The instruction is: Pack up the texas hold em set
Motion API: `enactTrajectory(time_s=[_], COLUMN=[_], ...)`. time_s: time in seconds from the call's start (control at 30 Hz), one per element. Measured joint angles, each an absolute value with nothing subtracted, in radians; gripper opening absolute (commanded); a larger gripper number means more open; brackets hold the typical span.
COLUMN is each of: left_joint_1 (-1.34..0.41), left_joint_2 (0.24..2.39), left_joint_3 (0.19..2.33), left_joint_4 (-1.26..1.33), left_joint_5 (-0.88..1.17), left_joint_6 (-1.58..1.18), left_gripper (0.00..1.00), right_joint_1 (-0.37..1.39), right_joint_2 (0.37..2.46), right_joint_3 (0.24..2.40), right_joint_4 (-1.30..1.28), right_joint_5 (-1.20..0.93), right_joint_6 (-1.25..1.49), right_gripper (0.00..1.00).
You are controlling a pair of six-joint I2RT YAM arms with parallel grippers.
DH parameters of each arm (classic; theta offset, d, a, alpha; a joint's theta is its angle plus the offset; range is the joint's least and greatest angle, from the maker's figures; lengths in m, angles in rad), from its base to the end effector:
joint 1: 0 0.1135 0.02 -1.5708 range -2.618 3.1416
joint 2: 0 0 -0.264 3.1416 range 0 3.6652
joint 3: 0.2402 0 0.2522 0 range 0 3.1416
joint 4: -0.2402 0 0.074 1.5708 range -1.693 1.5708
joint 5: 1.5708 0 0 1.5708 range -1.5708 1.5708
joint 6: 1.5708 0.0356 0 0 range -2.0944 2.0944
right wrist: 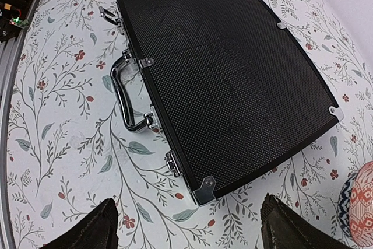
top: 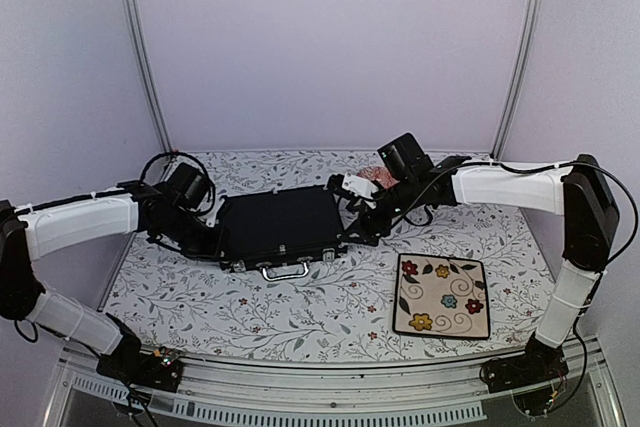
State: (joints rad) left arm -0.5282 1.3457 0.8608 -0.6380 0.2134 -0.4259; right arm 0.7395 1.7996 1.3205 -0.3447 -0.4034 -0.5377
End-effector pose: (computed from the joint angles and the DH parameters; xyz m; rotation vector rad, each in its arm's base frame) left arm 0.2146 -0.1340 0.2117 0.2105 2.7805 -0.5568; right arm 0.2842 0.2782 0.2326 -1.5704 1.7957 0.5776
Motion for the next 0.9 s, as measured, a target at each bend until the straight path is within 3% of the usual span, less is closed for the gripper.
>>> enactTrajectory(time_s=[0.4, 0.9], left_joint_1=[-0.527, -0.525], left_joint_2=[1.394, 1.415], left_joint_3=[0.885, 0.715], left_joint_4=[-0.636, -0.502], left_joint_5=[0.152, 0.176], left_joint_6=[-0.403, -0.417], left_gripper=[0.00, 0.00], right_joint_1=[0.739, 0.739], right_joint_2=[1.794, 1.794], right_joint_3=[1.312, 1.296], right_joint_4=[-0.345, -0.344], right_joint_5=[-0.421, -0.421], right_joint_6=[-0.537, -0.537], right_gripper=[0.85, 0.85])
